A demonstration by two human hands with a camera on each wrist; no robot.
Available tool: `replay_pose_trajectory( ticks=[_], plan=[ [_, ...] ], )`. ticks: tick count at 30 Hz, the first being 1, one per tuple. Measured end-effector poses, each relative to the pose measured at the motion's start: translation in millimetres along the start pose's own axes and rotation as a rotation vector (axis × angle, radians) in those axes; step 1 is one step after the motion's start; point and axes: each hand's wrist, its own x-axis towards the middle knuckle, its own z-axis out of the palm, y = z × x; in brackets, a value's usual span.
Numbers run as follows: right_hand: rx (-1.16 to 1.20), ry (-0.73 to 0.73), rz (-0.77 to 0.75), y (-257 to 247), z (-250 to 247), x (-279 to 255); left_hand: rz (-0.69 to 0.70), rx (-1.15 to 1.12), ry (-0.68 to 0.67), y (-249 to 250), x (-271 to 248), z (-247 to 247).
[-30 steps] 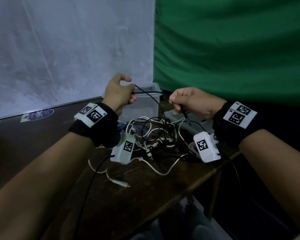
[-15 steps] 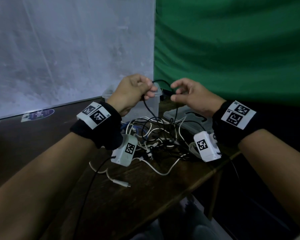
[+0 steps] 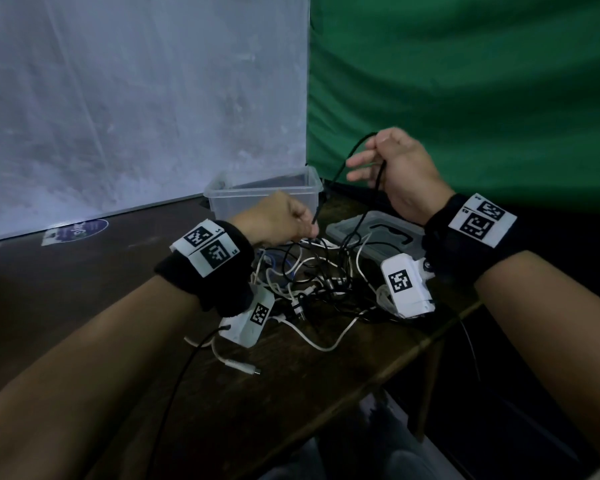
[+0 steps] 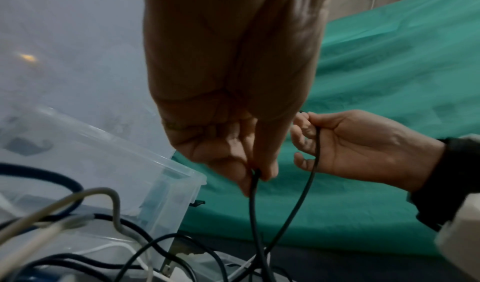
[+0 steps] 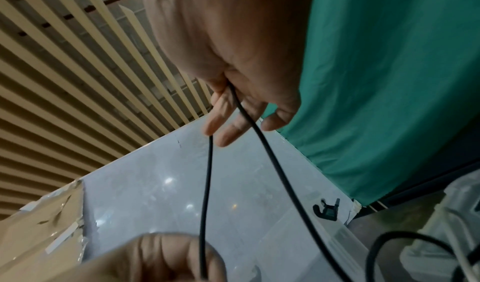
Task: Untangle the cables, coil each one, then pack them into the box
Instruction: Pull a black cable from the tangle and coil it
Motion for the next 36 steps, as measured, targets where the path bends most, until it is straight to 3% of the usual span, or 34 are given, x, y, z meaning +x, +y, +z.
replay_pose_trajectory(
  ticks=[3, 8, 13, 17, 20, 22, 27, 30, 34, 36],
  plan=[
    [-0.140, 0.058, 0.005, 0, -4, 3, -0.043, -0.172, 0.002, -2, 1, 2],
    [-0.436, 0.014, 0.147, 12, -14, -3, -0.082, -0.683, 0.217, 1, 8, -8],
    [-0.225, -0.104, 0.275, 19, -4, -11, -0.073, -0.820, 0.342, 10, 9, -6],
    [-0.404, -0.129, 0.162, 21, -1, -13, 0.011, -0.761, 0.395, 12, 7, -4],
    [-0.502, -0.061, -0.004, 20, -3, -13, 0.059, -0.704, 0.402, 10, 4, -9],
    [-0.453, -0.096, -0.067, 17, 0, -14, 0.073, -0.687, 0.401, 9, 6, -11],
    [-0.462, -0.436, 0.048, 13, 6, -24, 0.091, -0.684, 0.377, 11, 12, -7],
    [-0.412, -0.510, 0.057, 14, 6, -26, 0.101, -0.680, 0.328, 8, 14, -5],
    [-0.053, -0.507, 0.229, 6, 8, -27, 0.116, -0.512, 0.257, 2, 12, -3],
    [0.007, -0.531, 0.290, 1, 8, -28, 0.133, -0.413, 0.240, -1, 11, 0]
  ],
)
